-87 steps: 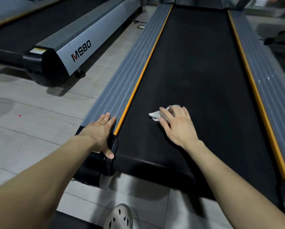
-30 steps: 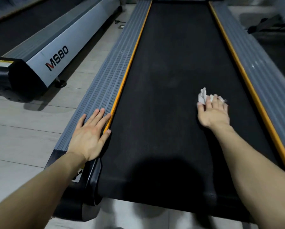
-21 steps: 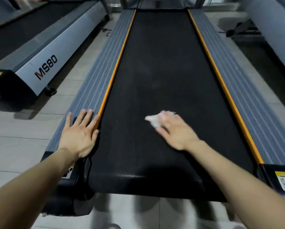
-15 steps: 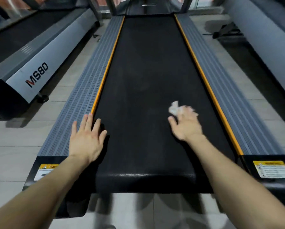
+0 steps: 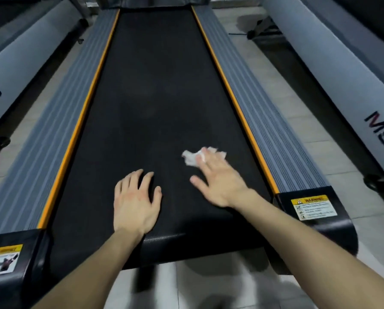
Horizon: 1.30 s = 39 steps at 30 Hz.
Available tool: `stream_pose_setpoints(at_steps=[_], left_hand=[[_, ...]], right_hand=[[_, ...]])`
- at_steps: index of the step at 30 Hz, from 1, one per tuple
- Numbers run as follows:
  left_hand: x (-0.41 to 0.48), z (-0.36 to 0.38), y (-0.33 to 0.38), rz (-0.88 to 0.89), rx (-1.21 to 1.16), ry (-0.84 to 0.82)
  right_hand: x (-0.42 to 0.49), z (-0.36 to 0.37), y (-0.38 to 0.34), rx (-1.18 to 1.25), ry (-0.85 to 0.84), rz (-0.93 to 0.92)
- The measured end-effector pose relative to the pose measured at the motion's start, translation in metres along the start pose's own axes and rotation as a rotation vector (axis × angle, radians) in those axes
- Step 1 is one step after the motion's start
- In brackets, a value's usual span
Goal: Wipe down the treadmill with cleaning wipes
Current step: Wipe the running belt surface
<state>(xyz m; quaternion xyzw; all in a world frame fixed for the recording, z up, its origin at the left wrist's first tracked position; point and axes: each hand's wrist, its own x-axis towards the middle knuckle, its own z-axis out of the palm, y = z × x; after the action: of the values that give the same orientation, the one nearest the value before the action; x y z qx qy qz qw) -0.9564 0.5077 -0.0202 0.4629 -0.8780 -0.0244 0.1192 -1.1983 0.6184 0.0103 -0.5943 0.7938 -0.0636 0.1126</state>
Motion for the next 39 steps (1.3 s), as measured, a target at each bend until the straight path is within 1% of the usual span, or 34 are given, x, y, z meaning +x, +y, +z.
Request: stream_pose_setpoints(at_steps=[1,2,3,4,5,7,9,10,12,14,16,18,20,22,25,27,29,31,32,33,35,36,39], left_hand=[[-0.001,-0.001,0.001,-0.002,0.003,0.006],[0.000,0.000,0.002,-0.005,0.010,0.011],[0.001,0.000,0.003,-0.006,0.012,0.017],[0.002,0.000,0.003,-0.007,0.008,0.013],[0.002,0.000,0.003,-0.005,0.009,0.004],[0.002,-0.001,0.002,-0.007,0.017,0.014],[0.005,-0.001,0.004,-0.009,0.000,0.026],[0.006,-0.001,0.005,-0.012,-0.004,0.025],[0.008,0.001,0.006,-0.015,-0.004,0.033],[0.007,0.000,0.005,-0.012,-0.005,0.020],[0.006,-0.002,0.007,-0.017,-0.009,0.020],[0.007,-0.003,0.008,-0.010,-0.018,0.027],[0.006,-0.003,0.009,-0.001,-0.021,0.039],[0.009,-0.004,0.009,0.007,-0.002,0.032],[0.008,-0.008,0.011,-0.009,0.066,-0.050],[0.012,-0.015,0.017,0.013,0.161,-0.130],[0.027,-0.031,0.020,0.084,0.240,-0.255],[0.059,-0.056,0.016,0.133,0.193,-0.431],[0.077,-0.069,0.012,0.111,0.138,-0.538],[0.091,-0.078,0.009,0.069,0.092,-0.598],[0.103,-0.084,0.007,-0.002,0.114,-0.640],[0.104,-0.082,0.008,-0.021,0.147,-0.653],[0.102,-0.067,0.009,-0.015,0.183,-0.691]], right_hand=[[-0.024,0.006,-0.007,0.037,-0.044,-0.162],[-0.036,0.006,-0.006,0.033,-0.083,-0.232],[-0.034,0.002,0.003,0.016,-0.078,-0.231],[-0.020,-0.003,0.018,-0.009,-0.038,-0.177],[-0.001,-0.007,0.033,-0.038,-0.020,-0.059],[0.045,-0.020,0.054,-0.028,-0.061,0.202],[0.077,-0.026,0.057,0.001,-0.081,0.328],[0.080,-0.024,0.053,-0.002,-0.075,0.346],[0.063,-0.016,0.046,0.042,-0.071,0.294],[0.015,-0.003,0.038,0.064,-0.056,0.244],[-0.040,0.007,0.027,0.019,-0.021,0.223],[-0.063,0.008,0.025,-0.012,-0.056,0.194],[-0.041,0.003,0.031,0.003,-0.063,0.234],[0.011,-0.005,0.040,0.000,-0.034,0.300],[0.080,-0.009,0.040,0.011,-0.057,0.431],[0.087,-0.009,0.035,-0.010,-0.055,0.457],[0.062,-0.006,0.032,0.055,-0.062,0.416],[0.019,0.000,0.023,0.085,-0.053,0.370],[-0.003,0.003,0.017,0.066,-0.039,0.348],[-0.022,0.007,0.011,0.040,-0.026,0.327],[-0.036,0.009,0.009,0.025,-0.031,0.307],[-0.029,0.007,0.014,0.029,-0.042,0.314],[0.033,-0.006,0.041,0.034,-0.048,0.390]])
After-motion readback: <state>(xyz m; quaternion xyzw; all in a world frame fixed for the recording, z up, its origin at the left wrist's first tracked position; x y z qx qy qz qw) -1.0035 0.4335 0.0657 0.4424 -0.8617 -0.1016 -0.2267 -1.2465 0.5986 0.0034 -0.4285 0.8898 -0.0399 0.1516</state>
